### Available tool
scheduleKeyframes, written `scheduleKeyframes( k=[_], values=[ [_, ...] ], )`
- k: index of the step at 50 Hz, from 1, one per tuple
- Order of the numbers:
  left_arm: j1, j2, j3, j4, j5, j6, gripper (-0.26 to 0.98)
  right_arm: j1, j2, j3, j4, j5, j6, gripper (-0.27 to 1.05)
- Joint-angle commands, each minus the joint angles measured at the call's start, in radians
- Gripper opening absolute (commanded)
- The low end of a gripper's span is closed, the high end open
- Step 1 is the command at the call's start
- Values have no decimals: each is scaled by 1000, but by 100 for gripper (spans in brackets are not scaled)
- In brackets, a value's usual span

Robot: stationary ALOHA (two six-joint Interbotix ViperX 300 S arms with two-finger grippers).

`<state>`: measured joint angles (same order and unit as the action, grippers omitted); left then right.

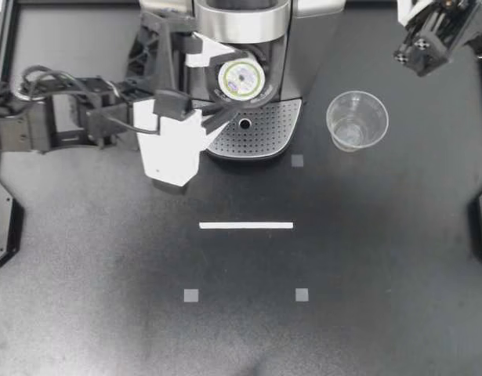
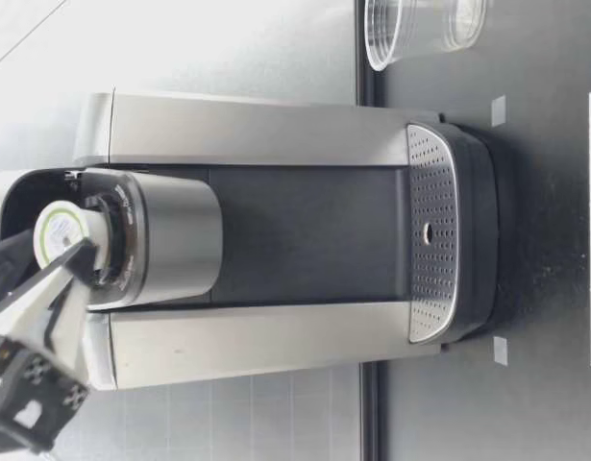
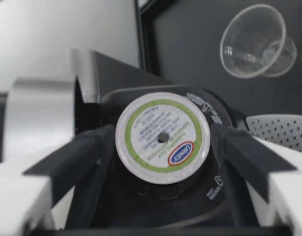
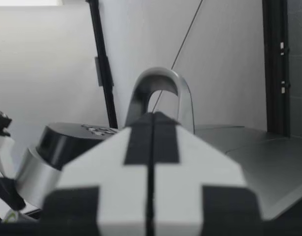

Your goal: Place the coffee capsule inside the capsule container, then place the cup onto the center of the cup tray, then push the 'Hot Water' and 'Travel Mug' buttons.

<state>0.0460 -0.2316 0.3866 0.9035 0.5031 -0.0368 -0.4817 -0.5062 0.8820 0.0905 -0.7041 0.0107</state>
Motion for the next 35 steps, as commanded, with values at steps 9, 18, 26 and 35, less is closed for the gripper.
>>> scheduleKeyframes(
  k=[9,18,26,35],
  values=[
    [15,-41,-6,6,-31,-3,73,5,2,-21,-2,-12,2,2],
    [12,-55,6,6,-46,-12,73,5,3,-21,-2,-12,3,2],
    [8,-57,11,6,-51,-34,74,5,12,-21,-2,-12,3,2],
    [-32,-80,20,6,-51,-41,74,5,25,-29,2,-18,3,2]
  ],
)
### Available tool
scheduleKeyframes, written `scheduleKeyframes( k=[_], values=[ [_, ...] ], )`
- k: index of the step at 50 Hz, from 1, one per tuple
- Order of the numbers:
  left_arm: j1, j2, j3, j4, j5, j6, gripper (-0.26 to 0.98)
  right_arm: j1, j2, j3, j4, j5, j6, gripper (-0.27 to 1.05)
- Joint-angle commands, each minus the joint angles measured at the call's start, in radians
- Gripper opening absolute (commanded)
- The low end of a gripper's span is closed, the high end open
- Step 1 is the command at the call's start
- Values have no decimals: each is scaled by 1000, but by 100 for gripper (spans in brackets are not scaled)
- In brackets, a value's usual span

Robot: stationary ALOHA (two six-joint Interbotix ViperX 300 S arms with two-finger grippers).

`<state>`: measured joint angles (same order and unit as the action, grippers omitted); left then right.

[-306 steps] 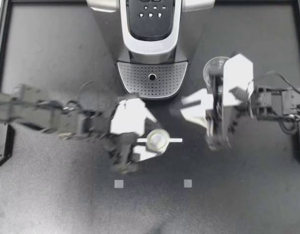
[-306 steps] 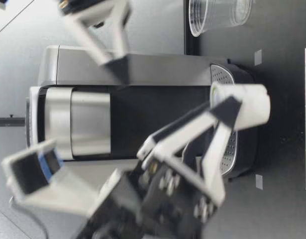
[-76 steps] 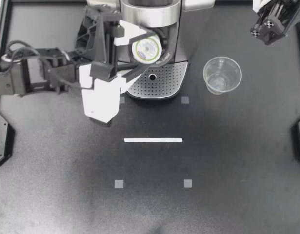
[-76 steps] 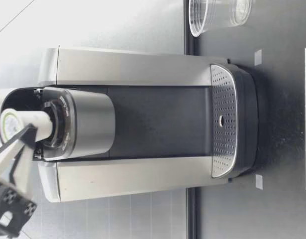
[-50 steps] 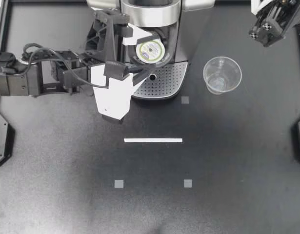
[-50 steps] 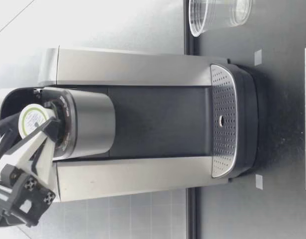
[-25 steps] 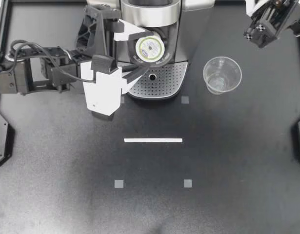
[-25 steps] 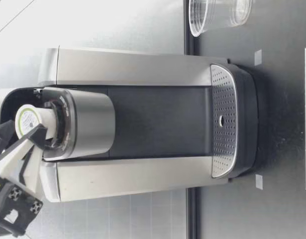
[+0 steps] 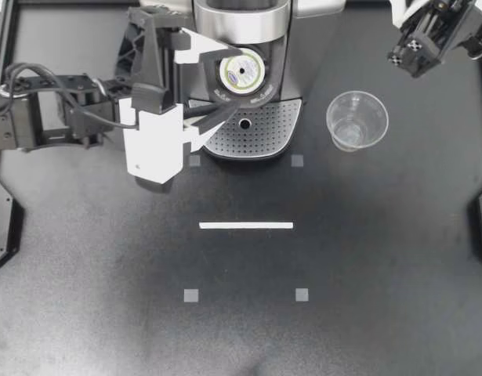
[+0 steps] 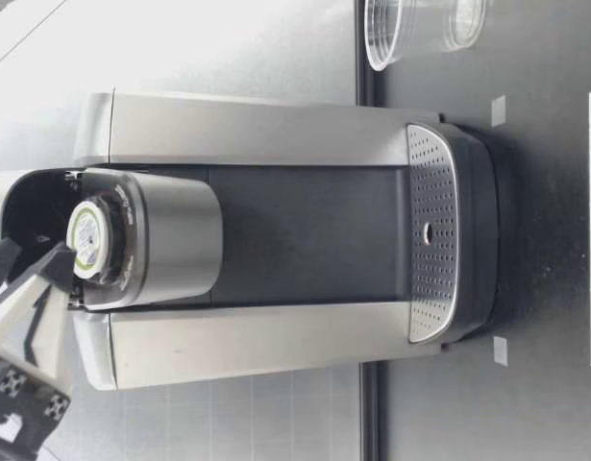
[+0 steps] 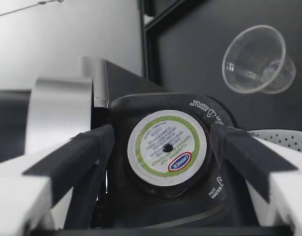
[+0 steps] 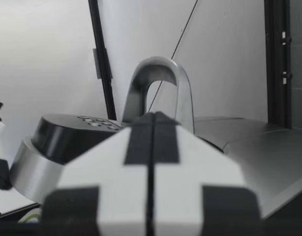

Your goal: Place the coffee capsule inside the capsule container, then place the cup onto the center of the cup tray, then push the 'Hot Water' and 'Travel Mug' buttons.

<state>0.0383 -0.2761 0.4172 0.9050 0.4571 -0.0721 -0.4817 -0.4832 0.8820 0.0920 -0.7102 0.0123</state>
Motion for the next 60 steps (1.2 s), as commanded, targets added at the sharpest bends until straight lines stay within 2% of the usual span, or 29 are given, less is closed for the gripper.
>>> scheduleKeyframes(
  k=[1,8,14,32,45,53,60],
  values=[
    [-31,-40,-11,5,-6,-8,74,5,5,-31,0,-14,0,2],
    [-84,-94,18,3,-6,-66,73,3,37,-69,3,-21,-3,2],
    [-121,-144,74,3,-35,-166,73,-25,67,-112,21,-23,-5,2],
    [-123,-364,344,2,-322,-583,71,-129,166,-270,32,106,-8,2],
    [-123,-486,494,-6,-420,-693,46,-141,242,-376,14,187,-9,2],
    [-123,-506,526,-18,-440,-695,32,-141,282,-419,14,219,-5,2],
    [-123,-505,529,-21,-440,-695,31,-133,307,-442,14,241,-2,2]
  ],
)
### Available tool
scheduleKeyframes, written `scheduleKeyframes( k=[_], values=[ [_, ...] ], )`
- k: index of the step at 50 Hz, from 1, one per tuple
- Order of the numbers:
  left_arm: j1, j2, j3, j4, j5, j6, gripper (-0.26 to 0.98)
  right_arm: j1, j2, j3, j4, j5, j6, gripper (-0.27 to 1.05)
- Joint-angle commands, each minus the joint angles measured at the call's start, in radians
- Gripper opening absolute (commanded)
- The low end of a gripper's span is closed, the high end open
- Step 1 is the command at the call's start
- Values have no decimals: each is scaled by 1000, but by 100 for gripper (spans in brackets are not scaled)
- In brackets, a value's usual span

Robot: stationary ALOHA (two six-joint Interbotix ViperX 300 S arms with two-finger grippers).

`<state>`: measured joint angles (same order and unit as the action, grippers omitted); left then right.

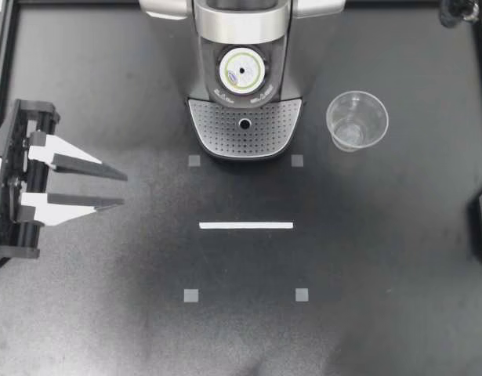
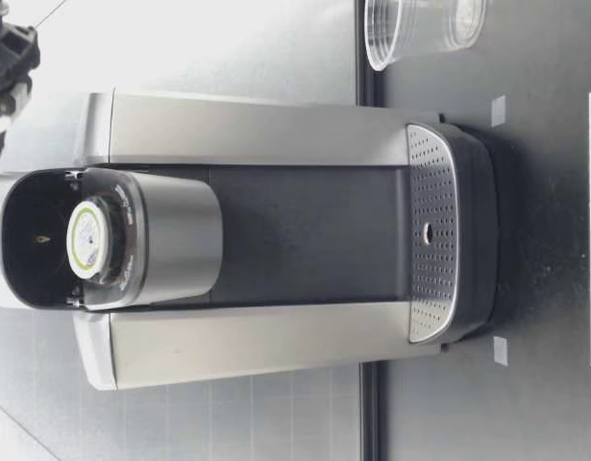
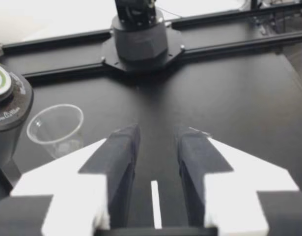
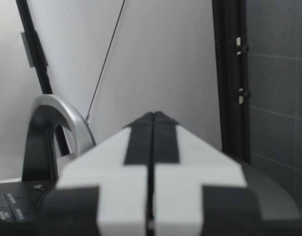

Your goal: Place the coffee capsule inside the capsule container, then place the cup onto the center of the cup tray, then push the 'Hot Water' and 'Travel Mug' buttons.

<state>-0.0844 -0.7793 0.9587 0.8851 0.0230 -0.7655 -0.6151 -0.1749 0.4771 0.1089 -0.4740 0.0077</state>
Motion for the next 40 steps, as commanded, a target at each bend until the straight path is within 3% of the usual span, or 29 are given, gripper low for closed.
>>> scheduleKeyframes(
  k=[1,25,40],
  values=[
    [0,-2,-12,-2,-6,-2,31,3,-2,-40,-3,6,3,2],
    [0,-3,-11,-2,-2,-2,31,101,-3,-46,-3,43,3,2],
    [0,-3,-11,-5,-3,-2,31,196,-69,20,-5,43,3,2]
  ],
)
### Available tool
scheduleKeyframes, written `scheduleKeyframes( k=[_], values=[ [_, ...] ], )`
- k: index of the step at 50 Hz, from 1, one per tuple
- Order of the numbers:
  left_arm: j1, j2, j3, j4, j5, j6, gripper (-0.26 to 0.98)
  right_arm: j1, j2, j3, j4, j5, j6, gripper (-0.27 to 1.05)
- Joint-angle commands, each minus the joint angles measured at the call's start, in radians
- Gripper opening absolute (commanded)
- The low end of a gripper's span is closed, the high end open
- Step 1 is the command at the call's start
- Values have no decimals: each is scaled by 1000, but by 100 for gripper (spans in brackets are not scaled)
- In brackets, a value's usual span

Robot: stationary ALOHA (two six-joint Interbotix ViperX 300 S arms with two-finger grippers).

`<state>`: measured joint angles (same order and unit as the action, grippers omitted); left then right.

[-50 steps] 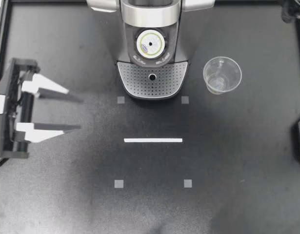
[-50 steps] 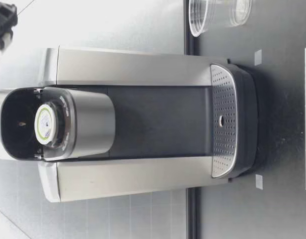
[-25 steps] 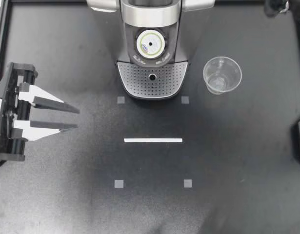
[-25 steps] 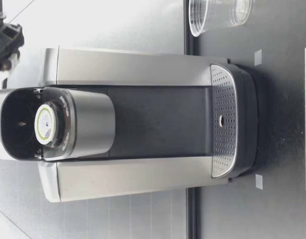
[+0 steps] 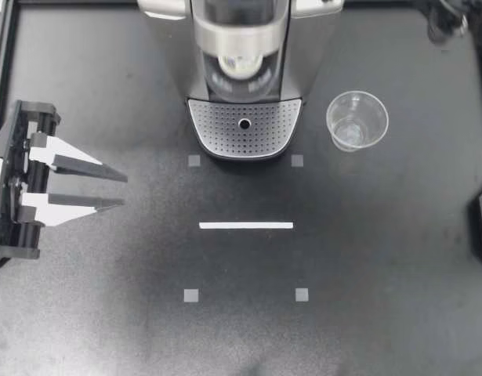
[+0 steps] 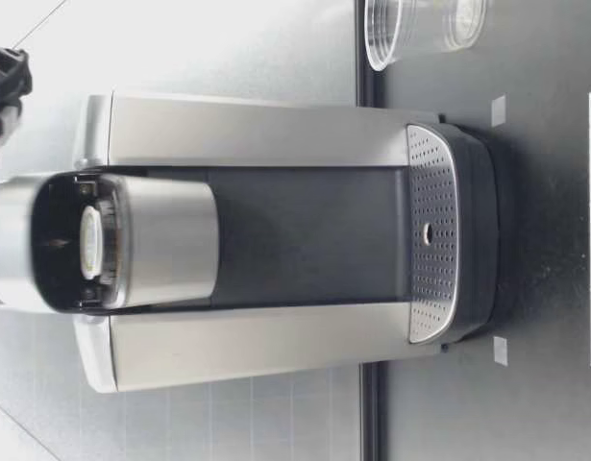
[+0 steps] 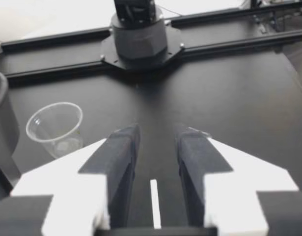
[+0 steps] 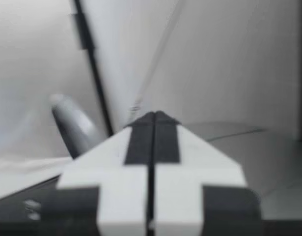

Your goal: Place the coffee capsule inside the capsule container, then place the cup onto the center of the cup tray, then push the 'Hot Water' and 'Travel Mug' buttons.

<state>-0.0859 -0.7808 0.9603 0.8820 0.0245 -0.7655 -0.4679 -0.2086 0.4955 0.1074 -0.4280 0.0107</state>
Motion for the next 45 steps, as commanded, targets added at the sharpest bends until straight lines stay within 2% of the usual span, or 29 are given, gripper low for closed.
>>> scheduleKeyframes(
  k=[1,24,45],
  values=[
    [2,-2,-12,-2,-5,-2,31,54,-41,9,-3,-3,0,2],
    [2,2,-14,-3,-5,-2,31,130,-107,118,5,-2,5,2],
    [2,5,-11,-9,-5,-2,31,155,-124,195,11,35,51,2]
  ],
)
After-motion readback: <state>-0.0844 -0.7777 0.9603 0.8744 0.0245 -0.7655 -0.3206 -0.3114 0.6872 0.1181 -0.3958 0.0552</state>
